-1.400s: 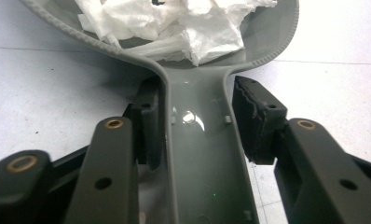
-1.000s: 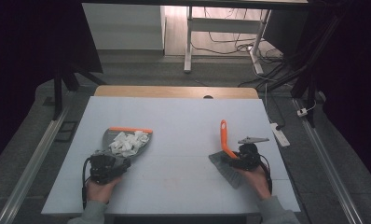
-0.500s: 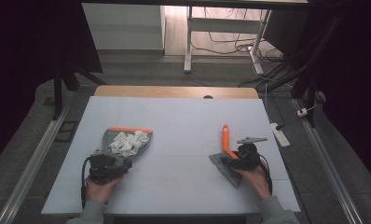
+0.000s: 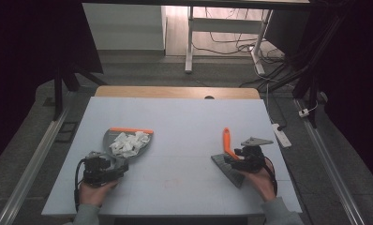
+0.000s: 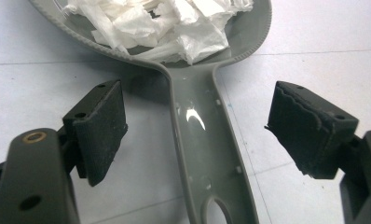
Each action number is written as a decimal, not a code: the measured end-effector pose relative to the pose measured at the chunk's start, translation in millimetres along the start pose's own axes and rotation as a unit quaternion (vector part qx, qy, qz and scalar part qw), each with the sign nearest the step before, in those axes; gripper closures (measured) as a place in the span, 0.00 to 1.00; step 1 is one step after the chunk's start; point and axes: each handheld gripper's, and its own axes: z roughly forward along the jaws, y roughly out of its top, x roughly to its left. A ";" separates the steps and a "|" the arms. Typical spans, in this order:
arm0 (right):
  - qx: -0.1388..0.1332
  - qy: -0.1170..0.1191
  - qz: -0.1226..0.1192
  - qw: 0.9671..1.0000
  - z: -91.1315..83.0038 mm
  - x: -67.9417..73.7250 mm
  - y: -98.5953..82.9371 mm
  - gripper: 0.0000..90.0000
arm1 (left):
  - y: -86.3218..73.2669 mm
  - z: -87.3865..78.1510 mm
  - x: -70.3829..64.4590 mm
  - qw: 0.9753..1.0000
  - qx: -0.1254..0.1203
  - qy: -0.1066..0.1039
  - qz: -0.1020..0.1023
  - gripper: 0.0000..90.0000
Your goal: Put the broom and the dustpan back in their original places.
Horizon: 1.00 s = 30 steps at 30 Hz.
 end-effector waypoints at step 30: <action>0.001 0.085 -0.112 0.990 -7.4 32.6 -9.0 0.49 | 7.3 -16.0 -7.8 0.975 0.004 -0.117 0.187 0.30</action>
